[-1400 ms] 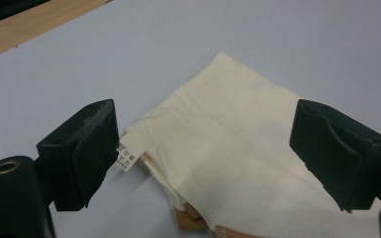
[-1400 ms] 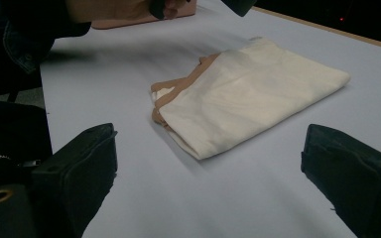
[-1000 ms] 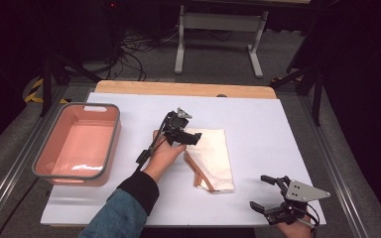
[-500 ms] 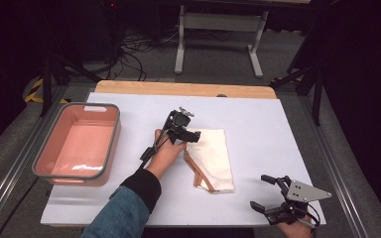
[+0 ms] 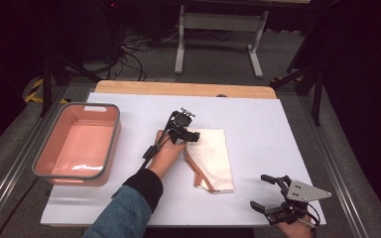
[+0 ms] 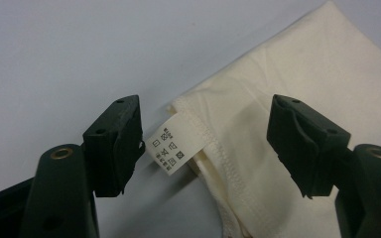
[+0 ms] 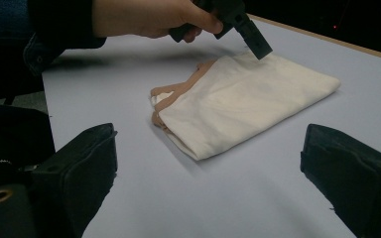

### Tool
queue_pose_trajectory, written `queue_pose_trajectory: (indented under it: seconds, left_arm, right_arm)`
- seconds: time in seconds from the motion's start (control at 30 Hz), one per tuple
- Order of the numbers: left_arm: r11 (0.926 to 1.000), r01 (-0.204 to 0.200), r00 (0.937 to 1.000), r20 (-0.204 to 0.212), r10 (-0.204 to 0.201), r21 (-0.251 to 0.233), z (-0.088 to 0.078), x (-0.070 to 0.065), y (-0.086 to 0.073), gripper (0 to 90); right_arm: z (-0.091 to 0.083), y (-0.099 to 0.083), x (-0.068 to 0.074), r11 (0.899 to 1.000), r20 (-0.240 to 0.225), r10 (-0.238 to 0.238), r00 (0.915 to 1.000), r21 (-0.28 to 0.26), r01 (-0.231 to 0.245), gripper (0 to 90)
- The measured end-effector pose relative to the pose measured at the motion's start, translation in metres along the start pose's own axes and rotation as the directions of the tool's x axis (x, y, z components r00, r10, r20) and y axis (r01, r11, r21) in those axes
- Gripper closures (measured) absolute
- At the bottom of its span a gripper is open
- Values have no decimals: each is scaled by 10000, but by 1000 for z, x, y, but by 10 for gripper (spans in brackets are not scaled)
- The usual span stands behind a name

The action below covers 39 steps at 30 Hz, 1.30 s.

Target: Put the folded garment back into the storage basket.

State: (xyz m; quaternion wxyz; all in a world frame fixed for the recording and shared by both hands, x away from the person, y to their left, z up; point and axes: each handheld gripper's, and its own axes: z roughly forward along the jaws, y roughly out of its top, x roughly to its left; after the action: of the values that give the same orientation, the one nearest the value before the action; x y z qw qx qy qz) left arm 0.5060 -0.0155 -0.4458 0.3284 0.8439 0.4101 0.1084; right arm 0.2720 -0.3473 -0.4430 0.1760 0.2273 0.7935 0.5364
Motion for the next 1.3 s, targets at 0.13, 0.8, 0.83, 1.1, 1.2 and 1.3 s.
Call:
queue_pose_trajectory:
  seconds: [0.13,0.8,0.83,1.1,1.2,1.3]
  left_arm:
    - [9997,94,9999,75,-96,217,2,1,0,340]
    - [9969,-386,9992,95,380,692,5,-8,2,529]
    - [9965,-488,9987,188,477,682,5,-9,3,566]
    - [9949,-567,9971,549,522,836,4,-14,4,814]
    - [9951,-535,9971,582,487,835,4,-13,4,826]
    - [9946,-575,9965,652,519,861,4,-12,5,834]
  right_arm:
    - [0,0,0,10000,-12,16,10000,-2,-16,81]
    - [2,-1,-1,9999,-151,101,9998,46,-100,82]
    - [2,-1,-1,9999,-146,100,9998,47,-99,82]
    - [1,-1,-1,9999,-108,100,9999,13,-100,82]
    - [1,-1,-1,10000,-97,83,9999,7,-83,82]
    - [1,-1,-1,10000,-93,87,9999,14,-87,82]
